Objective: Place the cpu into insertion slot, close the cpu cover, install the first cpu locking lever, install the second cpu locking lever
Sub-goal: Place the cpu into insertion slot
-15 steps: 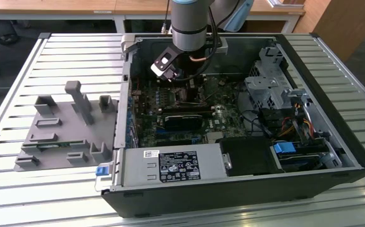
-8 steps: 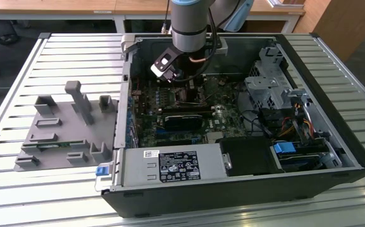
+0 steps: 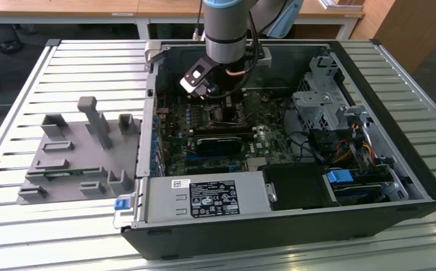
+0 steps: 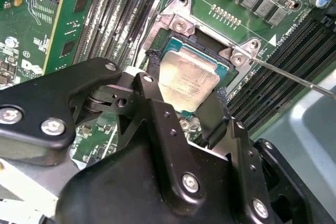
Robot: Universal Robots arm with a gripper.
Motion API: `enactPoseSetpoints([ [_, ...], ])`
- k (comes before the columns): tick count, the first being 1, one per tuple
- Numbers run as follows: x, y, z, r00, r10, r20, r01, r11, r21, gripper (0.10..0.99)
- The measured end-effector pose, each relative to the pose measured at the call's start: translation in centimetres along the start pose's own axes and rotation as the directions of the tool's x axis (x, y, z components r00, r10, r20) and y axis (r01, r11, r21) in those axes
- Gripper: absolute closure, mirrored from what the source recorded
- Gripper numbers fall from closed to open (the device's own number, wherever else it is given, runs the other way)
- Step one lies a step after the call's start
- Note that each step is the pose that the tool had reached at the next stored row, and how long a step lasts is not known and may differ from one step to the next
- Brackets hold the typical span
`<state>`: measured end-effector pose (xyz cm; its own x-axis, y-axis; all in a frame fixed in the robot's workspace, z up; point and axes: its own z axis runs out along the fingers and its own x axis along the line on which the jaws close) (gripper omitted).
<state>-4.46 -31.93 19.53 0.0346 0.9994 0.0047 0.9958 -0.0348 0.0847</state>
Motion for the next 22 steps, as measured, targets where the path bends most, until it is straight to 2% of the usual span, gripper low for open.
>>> enactPoseSetpoints([
  [13,0.06,-0.02,0.24,1.0,0.001,0.0001,-0.001,1.0,0.0,0.549],
  [15,0.06,-0.02,0.24,1.0,0.001,0.0001,-0.001,1.0,0.0,0.537],
  [16,0.06,-0.02,0.24,1.0,0.001,0.0001,-0.001,1.0,0.0,0.475],
  [22,0.06,-0.02,0.23,1.0,0.001,0.0001,-0.001,1.0,0.0,0.475],
])
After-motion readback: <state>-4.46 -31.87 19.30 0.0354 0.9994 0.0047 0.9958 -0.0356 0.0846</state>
